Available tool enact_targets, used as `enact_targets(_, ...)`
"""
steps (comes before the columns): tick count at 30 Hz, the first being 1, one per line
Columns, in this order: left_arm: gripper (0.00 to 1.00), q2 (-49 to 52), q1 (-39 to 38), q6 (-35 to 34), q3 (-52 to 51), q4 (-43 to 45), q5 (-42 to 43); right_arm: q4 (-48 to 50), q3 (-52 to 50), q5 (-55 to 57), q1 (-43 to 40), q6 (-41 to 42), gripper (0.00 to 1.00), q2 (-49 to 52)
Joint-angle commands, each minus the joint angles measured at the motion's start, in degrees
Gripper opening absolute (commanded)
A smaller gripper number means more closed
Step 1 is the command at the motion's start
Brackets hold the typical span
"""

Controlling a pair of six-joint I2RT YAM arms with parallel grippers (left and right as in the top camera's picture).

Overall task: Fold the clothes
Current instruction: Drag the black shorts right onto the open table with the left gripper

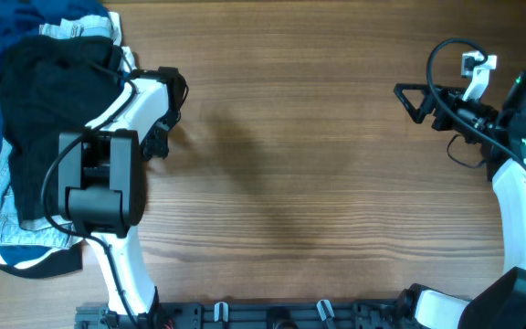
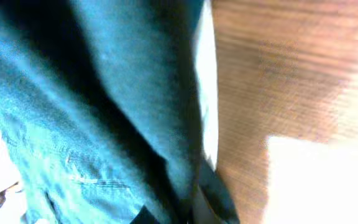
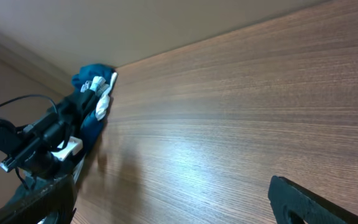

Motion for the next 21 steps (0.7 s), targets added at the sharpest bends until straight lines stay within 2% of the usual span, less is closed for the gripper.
enact_targets(1, 0.04, -0.5, -0.7, -5.2, 4.0, -3.9, -0.3, 0.2, 1.0, -1.7, 0.2, -1.4, 1.00, 0.1)
enact_targets(3, 0.04, -1.7, -3.0, -5.6, 10.1, -6.1, 0.3, 0.2, 1.0, -1.7, 0.2, -1.4, 1.00, 0.1)
enact_targets(7, 0.04, -2.6, -10.8, 1.0, 27.5, -7.1, 11.7, 1.4, 1.0, -1.8, 0.0, -1.2, 1.00, 0.0)
enact_targets(9, 0.04, -2.6, -14.3, 1.4, 31.3, -4.9, 14.7, 2.2, 1.0, -1.8, -0.8, 0.5, 1.00, 0.0)
enact_targets(16, 0.04, 1.9, -27.5, 3.1, 32.4, 12.7, 28.8, 2.5, 1.0, -5.2, -8.0, 2.3, 1.00, 0.0)
enact_targets(20, 0.04, 5.8, -31.1, 2.0, 32.4, 18.4, 29.5, 0.9, 1.0, -5.6, -11.2, 2.2, 1.00, 0.0)
enact_targets(21, 0.12, 6.3, -31.7, 2.0, 32.4, 19.6, 29.5, 0.7, 1.0, -5.7, -11.5, 2.2, 1.00, 0.0)
